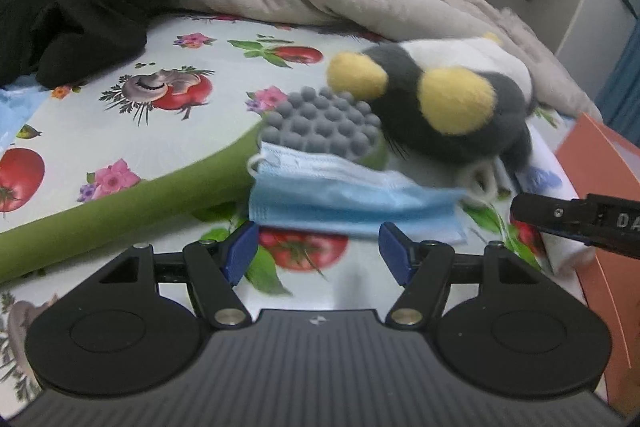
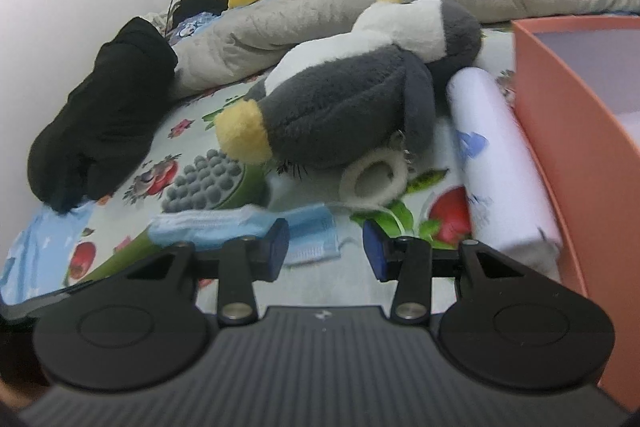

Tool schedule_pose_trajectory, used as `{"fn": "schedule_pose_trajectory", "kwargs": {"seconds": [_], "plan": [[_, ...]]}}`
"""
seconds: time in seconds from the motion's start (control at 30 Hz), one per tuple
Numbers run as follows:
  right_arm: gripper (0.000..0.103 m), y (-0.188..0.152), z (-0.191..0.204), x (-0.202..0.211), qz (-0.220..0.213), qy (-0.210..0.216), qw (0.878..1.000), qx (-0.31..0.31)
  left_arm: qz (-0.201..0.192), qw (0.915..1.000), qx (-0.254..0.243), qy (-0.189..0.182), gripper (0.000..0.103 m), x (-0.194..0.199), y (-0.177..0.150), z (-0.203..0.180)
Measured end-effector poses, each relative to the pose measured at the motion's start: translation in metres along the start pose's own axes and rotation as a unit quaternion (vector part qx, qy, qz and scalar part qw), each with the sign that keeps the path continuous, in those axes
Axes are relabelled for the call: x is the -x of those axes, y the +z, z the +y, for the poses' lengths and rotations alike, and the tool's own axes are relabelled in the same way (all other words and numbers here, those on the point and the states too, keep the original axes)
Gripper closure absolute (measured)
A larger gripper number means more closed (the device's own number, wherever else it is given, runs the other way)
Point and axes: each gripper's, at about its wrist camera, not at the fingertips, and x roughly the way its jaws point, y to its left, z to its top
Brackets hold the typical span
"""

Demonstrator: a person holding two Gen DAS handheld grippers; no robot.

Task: Organize soft objects
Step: 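Grasp the blue face mask with the left tool while the right tool grasps the white hair tie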

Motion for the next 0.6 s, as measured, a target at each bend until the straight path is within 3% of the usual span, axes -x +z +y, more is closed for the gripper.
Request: {"fn": "schedule_pose_trajectory", "kwargs": {"seconds": [0.17,0.4,0.6], "plan": [[0.059,0.009,0.001,-0.029,-0.006,-0.004,1.000,0.011,-0.024,0.9997,0.001,0.007,0.031,-0.013,0.003,0.007],[0.060,0.014,-0.002,-0.064,-0.007,-0.028,0.999,0.018,-0.021,0.9991,0.024,-0.028,0.032,-0.028,0.005,0.016],[0.070,0.014,-0.009,-0.083,0.001,-0.034,0.999,0.014,-0.020,0.9986,0.025,-0.043,0.033,-0.036,0.002,0.019]]}}
